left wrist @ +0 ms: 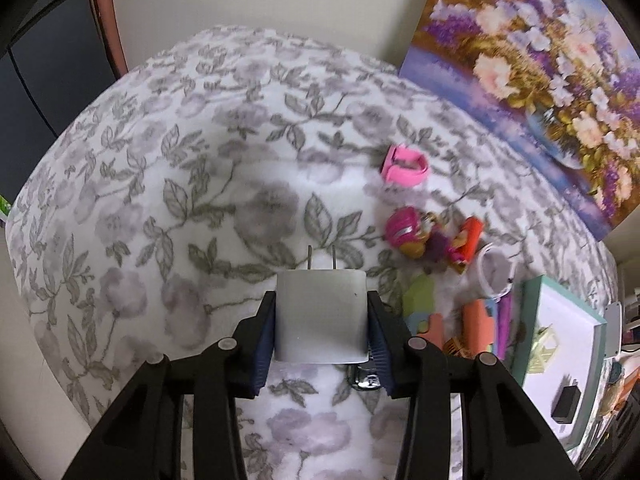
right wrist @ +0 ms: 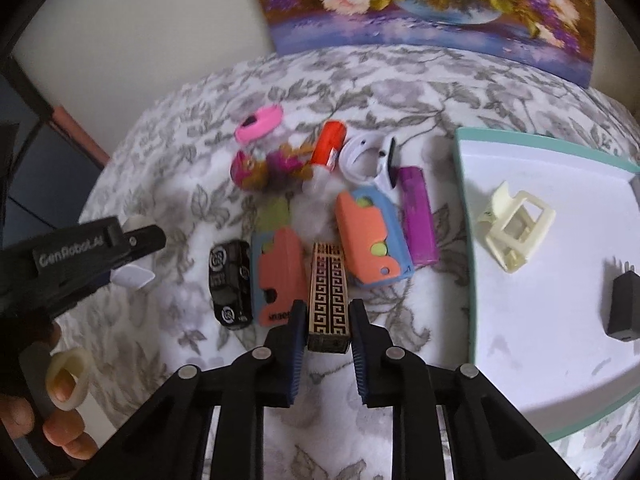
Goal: Organize rigid objects
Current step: 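Carry the white charger and gold strip into the tray and release both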
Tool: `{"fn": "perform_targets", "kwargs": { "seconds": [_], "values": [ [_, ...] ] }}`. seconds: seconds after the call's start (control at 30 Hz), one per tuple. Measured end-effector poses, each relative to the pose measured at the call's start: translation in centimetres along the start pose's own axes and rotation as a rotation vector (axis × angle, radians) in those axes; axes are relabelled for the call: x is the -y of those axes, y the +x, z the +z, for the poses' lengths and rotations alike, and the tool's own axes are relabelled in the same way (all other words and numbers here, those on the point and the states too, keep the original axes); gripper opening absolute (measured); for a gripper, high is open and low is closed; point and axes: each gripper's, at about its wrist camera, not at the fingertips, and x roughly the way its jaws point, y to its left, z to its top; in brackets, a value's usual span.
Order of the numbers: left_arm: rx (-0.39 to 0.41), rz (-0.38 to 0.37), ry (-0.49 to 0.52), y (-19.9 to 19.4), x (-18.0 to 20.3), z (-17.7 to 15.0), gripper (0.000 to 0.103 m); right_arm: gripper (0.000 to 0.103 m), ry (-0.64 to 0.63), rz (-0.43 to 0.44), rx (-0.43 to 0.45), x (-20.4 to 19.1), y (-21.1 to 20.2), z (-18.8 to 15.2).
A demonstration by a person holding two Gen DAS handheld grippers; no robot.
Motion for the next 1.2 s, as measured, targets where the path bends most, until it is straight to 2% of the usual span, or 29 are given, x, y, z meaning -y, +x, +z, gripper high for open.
{"fn": "perform_targets", "kwargs": {
  "seconds": [0.27,0.47,0.7,0.87,1.03,1.2],
  "values": [
    [0.068,-0.027,0.024,-2.9,2.4,-0.1,0.044,0.022,0.058,0.024,0.072,1.2,-2.6,1.1],
    [0.087,-0.061,0.051,-4.5,5.2,-0.8,0.044,0.022,0.119,0.041,0.123,3.3,-4.5,1.6],
    [0.088,-0.091,0.169,-5.2,10.7,-2.3,0.044,0.022,0.198,-0.027,0.171,7.1,-6.1,1.9],
    [0.078,-0.116,0.243,-5.4,14.0,-3.7,0.044,0.022,0.297,-0.083,0.179,11.7,-6.7,1.5],
    [0.020,-0.162,0.321,-4.4,17.5,-5.6,0.044,0.022,0.360,-0.177,0.195,16.1,-7.6,0.9],
    [-0.020,-0.147,0.407,-3.1,20.4,-7.6,0.044,0.022,0.422,-0.247,0.198,19.8,-8.3,0.2]
  ]
}}
